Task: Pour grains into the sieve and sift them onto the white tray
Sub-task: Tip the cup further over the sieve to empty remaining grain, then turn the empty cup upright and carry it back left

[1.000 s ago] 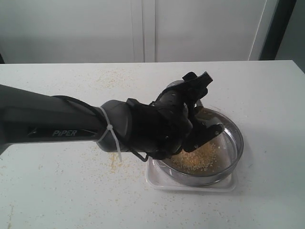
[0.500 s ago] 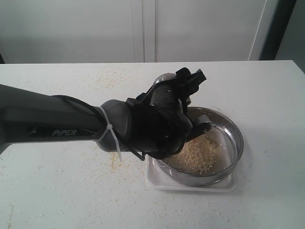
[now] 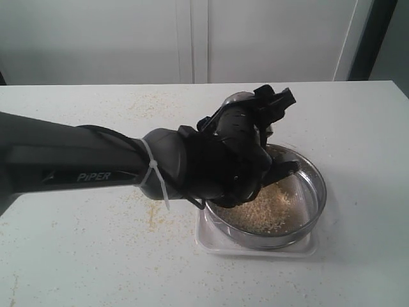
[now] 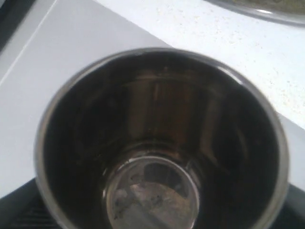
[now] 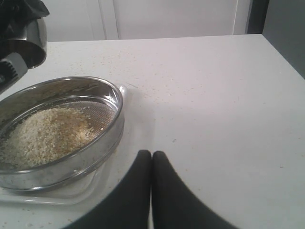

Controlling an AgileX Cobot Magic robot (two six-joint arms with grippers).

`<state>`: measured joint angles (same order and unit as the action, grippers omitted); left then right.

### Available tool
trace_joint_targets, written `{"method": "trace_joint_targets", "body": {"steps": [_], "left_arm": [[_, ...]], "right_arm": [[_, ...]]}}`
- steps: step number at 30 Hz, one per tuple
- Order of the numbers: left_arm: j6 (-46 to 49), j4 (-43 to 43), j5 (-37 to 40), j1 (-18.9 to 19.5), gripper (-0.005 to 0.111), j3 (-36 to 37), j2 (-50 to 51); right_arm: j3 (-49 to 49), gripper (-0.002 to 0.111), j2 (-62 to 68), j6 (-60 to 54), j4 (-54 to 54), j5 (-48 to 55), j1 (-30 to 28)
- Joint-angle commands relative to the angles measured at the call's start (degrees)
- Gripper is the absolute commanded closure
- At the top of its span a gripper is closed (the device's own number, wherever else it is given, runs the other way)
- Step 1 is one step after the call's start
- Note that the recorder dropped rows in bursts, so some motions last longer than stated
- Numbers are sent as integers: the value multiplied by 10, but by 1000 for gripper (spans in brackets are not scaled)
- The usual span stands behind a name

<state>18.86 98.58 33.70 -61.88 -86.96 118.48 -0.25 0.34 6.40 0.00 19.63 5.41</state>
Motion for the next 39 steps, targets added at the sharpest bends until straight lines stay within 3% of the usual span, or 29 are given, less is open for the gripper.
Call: {"method": "trace_joint_targets", "body": {"steps": [1,2,4,6,8,10,13,15,19,23,28,34,39], "left_arm": [[-36,14,-39,10,107,-15,0],[19,14,5,10,107,-15,5],[12,8,57,-12,107,-15,2],[-35,3,24,-28,107,-15,-7],[-20,-4,-32,-8,107,-15,-6],[-17,-13,7,-29,107,-15,-11],[-143,-8,-40,-36,107,-15,-29],[-162,-15,-13,-25,107,-15,-31],[-297,-59,39,-4,107,-15,-44],[-404,-165,-48,8,107,-15,-92],[-440,-230,-171,36,107,25,-160],[-448,-246,-270,76,107,116,-227],[-449,-247,-425,117,107,215,-297]], "right_arm": [[3,108,-3,-1,-4,-1,3],[3,108,-3,-1,-4,-1,3],[3,108,-3,-1,-4,-1,3],[3,108,-3,-1,-4,-1,3],[3,108,-3,-1,-4,0,3],[3,108,-3,-1,-4,0,3],[3,108,-3,-1,-4,0,3],[3,108,-3,-1,-4,0,3],[3,108,-3,-1,-4,0,3],[3,108,-3,-1,-4,0,3],[3,108,-3,-1,-3,0,3],[3,108,-3,-1,-3,0,3],[3,108,-3,-1,-3,0,3]]}}
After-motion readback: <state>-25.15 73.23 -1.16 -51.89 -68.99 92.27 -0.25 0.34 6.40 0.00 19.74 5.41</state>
